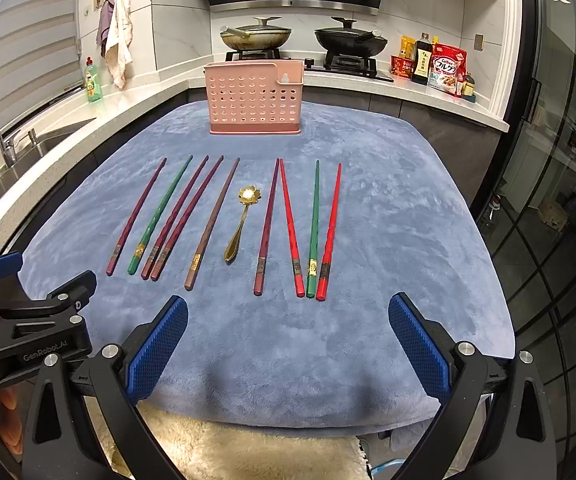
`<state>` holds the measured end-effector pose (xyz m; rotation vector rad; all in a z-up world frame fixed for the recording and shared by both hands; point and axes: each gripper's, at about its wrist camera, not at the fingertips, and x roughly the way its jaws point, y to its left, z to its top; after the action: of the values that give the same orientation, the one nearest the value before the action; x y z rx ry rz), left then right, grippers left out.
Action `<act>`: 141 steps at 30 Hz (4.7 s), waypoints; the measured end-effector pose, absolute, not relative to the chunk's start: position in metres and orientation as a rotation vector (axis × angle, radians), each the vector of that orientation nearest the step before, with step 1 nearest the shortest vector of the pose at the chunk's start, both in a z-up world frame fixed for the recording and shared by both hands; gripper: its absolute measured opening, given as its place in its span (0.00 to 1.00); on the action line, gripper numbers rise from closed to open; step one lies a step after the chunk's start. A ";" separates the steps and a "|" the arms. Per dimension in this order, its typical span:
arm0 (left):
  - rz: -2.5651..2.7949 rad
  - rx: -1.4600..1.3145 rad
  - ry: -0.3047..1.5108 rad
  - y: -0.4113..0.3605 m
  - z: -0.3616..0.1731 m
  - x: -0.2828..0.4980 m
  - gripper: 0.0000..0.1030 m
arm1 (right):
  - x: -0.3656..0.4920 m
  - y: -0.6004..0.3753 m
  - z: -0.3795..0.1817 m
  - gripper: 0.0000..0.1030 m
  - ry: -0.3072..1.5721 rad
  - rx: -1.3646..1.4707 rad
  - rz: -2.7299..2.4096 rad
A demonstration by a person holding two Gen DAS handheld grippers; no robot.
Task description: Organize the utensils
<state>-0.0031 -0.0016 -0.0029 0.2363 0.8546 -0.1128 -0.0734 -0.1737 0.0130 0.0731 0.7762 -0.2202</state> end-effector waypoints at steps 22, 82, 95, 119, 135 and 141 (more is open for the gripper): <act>-0.120 0.231 0.857 -0.004 -0.003 -0.005 0.93 | -0.073 -0.174 0.011 0.94 0.779 0.066 -0.226; -0.136 0.225 0.864 -0.003 -0.003 -0.003 0.93 | -0.078 -0.173 0.008 0.94 0.785 0.060 -0.236; -0.131 0.131 0.929 0.013 -0.011 0.010 0.93 | -0.076 -0.177 0.005 0.93 0.793 0.079 -0.242; -0.167 0.089 0.998 0.025 -0.058 0.086 0.31 | -0.022 -0.238 -0.013 0.93 0.806 0.158 -0.330; -0.199 0.025 1.025 0.028 -0.059 0.091 0.09 | 0.008 -0.254 -0.047 0.45 0.881 0.219 -0.302; -0.199 0.019 1.024 0.029 -0.059 0.090 0.09 | 0.007 -0.252 -0.059 0.37 0.907 0.228 -0.289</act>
<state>0.0903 0.0285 -0.0591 0.0188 1.0242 -0.1988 0.0072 -0.2521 -0.0586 0.2283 0.9072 -0.2892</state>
